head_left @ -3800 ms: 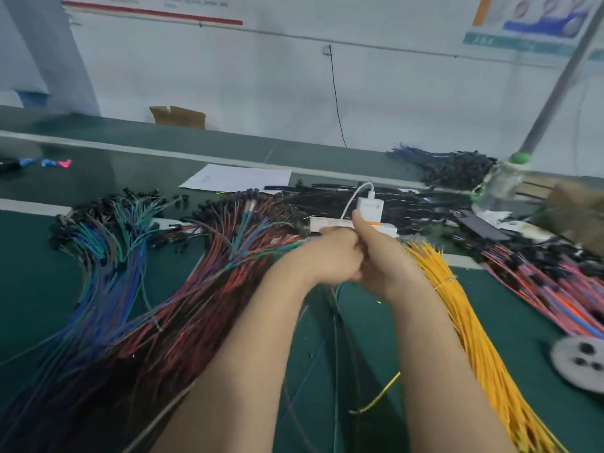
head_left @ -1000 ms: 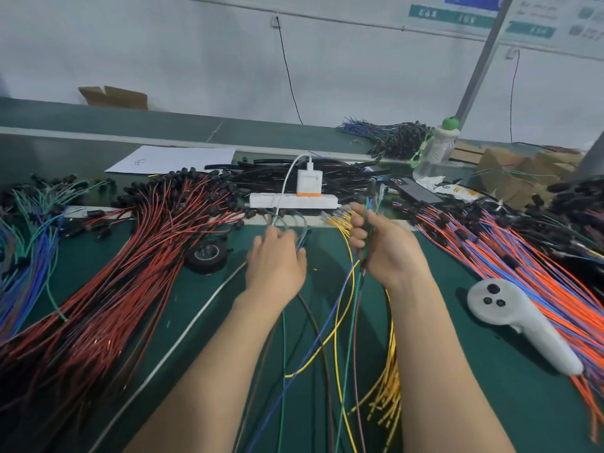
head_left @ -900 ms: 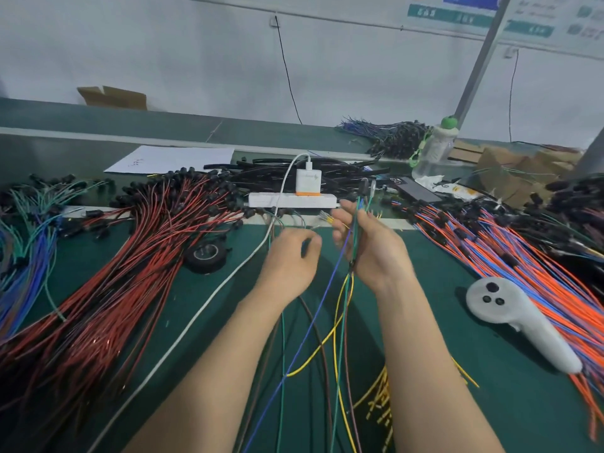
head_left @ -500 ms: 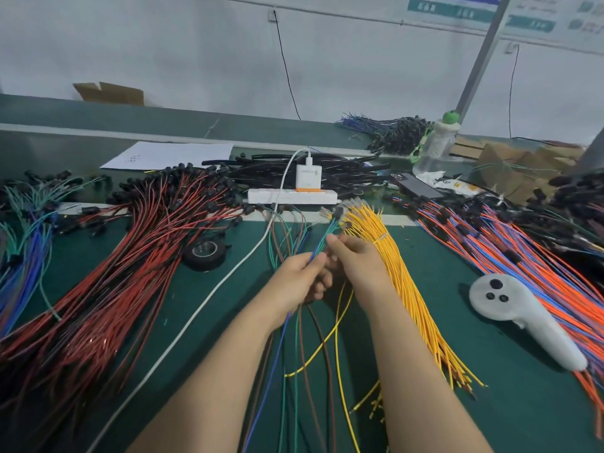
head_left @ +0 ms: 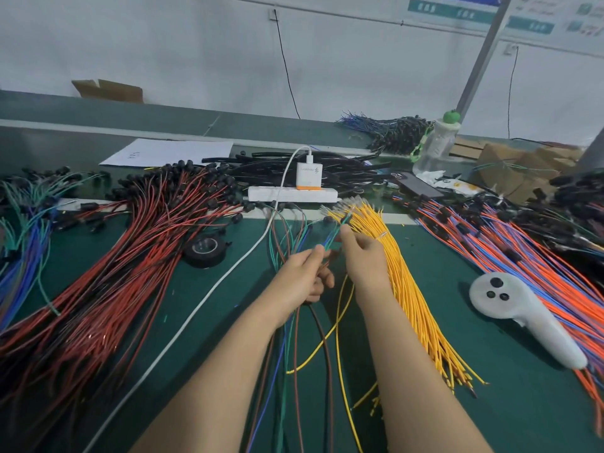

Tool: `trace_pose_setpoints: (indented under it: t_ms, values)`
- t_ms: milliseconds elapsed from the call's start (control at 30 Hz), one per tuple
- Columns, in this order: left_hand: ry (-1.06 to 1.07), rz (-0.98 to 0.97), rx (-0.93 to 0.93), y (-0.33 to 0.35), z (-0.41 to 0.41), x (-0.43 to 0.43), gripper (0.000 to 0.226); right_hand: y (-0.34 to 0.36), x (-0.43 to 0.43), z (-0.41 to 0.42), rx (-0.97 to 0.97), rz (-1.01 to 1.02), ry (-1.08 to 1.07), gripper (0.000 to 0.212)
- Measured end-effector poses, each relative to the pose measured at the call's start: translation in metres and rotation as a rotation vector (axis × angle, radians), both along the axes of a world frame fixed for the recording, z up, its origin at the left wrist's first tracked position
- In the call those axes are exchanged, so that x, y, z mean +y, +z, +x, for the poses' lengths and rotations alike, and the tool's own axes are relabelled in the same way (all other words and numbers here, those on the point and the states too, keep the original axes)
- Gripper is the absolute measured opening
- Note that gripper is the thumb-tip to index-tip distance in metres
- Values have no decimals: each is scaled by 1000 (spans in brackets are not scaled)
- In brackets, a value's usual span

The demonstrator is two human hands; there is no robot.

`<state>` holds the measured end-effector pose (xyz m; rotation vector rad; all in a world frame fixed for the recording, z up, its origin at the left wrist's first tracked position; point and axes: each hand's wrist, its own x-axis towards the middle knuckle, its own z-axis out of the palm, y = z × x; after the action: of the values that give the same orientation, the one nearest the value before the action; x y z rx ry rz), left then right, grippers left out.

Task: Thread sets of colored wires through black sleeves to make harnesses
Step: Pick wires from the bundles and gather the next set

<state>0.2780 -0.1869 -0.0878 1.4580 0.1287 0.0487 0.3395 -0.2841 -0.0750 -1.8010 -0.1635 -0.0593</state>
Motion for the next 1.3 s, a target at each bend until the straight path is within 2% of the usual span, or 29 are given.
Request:
trace_pose_setpoints:
  t_ms: [67, 167, 300, 467, 700, 767, 867, 1067, 1167, 1233, 1300]
  values:
    - [-1, 38, -9, 0, 0, -1, 31, 2, -3, 1, 72, 75, 40, 31]
    - [15, 39, -9, -1, 2, -2, 30, 2, -6, 1, 72, 109, 105, 28]
    - [114, -182, 44, 1, 2, 1, 27, 6, -10, 3, -4, 79, 188, 25]
    - [168, -334, 81, 7, 1, 2, 24, 4, -10, 4, -81, 50, 184, 27]
    - [118, -536, 132, 9, -1, 7, 16, 6, -14, 4, 27, 126, 378, 27]
    - [104, -469, 145, 10, -2, 5, 18, 4, -13, 5, 29, 89, 345, 28]
    - [111, -347, 134, 11, -2, 3, 21, -2, -8, 7, -39, 1, 163, 30]
    - [65, -332, 103, 10, -4, 2, 18, -5, -7, 7, 7, 12, 152, 28]
    - [77, -289, 61, 7, -3, -1, 19, -8, -4, 7, -5, -59, 20, 16]
    - [113, -191, 31, 4, -1, -4, 21, -6, -2, 3, -33, -25, -36, 20]
    - [128, -59, -10, 1, 0, -6, 22, -2, -1, 0, -90, -58, -10, 13]
